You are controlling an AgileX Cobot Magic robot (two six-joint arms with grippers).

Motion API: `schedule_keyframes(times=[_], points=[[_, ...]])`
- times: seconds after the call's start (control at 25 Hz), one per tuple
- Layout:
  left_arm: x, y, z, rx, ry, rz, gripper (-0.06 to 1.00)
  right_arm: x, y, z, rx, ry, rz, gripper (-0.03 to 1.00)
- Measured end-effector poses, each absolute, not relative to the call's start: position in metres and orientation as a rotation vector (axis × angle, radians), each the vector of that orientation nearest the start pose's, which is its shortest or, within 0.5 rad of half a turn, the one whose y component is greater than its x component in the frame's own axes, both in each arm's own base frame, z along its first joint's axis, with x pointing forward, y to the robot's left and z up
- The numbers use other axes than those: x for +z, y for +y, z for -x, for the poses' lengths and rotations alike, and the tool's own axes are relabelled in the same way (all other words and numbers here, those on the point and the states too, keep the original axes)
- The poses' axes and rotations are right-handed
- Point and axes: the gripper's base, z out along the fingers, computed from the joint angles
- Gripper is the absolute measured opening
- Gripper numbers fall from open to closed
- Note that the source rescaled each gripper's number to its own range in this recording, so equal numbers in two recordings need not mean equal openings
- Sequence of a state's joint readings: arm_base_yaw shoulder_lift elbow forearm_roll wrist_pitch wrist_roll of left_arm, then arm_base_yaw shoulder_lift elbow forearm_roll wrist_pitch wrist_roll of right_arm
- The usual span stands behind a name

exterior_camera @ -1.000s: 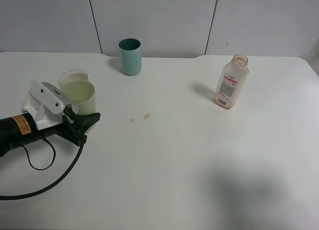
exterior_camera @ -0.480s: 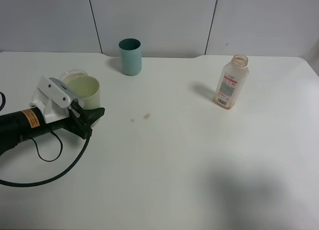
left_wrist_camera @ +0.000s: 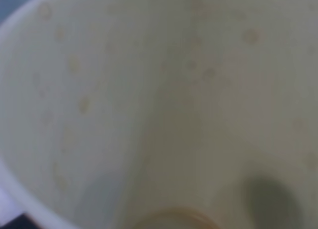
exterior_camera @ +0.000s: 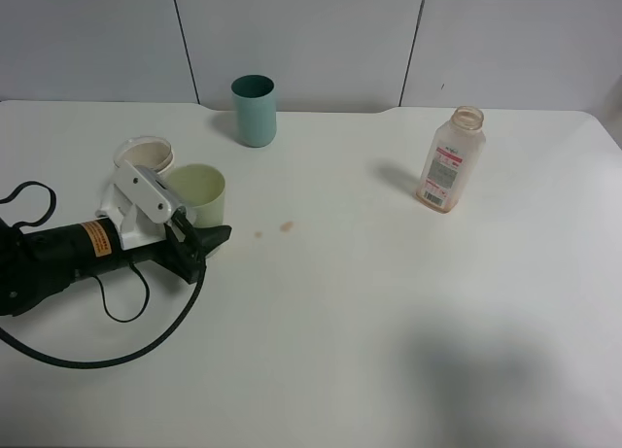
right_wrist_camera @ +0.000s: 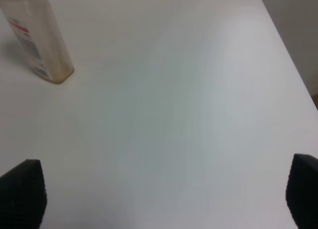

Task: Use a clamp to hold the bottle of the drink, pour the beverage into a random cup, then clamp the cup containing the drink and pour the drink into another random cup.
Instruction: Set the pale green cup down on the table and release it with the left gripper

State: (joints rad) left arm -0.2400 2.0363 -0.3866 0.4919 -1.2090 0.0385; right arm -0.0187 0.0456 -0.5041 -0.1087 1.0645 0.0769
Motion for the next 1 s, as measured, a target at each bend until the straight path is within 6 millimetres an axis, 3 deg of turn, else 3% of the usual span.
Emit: schedule_keyframes(times=[0.8,0.84,0.96,1.0], points=[[0.0715,-0.1000,-0.2462,-0.488,1.854,-0.656,0.00,0.2786,-0.0087,-0.0011,-0.096,2.083,-0.102,0.93],[0.0715,-0.0992,-0.2469,-0.497,1.868,-0.620,0.07,0.2786,-0.0087,-0.0011,-0.096,2.083,-0.102,0.93],[0.0715,-0.0977,-0.2481,-0.543,1.906,-0.514,0.49,0.2786,-0.0087,-0.0011,-0.096,2.083,-0.102,0.93],[0.0715,-0.0978,-0.2481,-0.555,1.913,-0.497,0.56,0.2786,-0.0087,-0.0011,-0.096,2.083,-0.102,0.93]])
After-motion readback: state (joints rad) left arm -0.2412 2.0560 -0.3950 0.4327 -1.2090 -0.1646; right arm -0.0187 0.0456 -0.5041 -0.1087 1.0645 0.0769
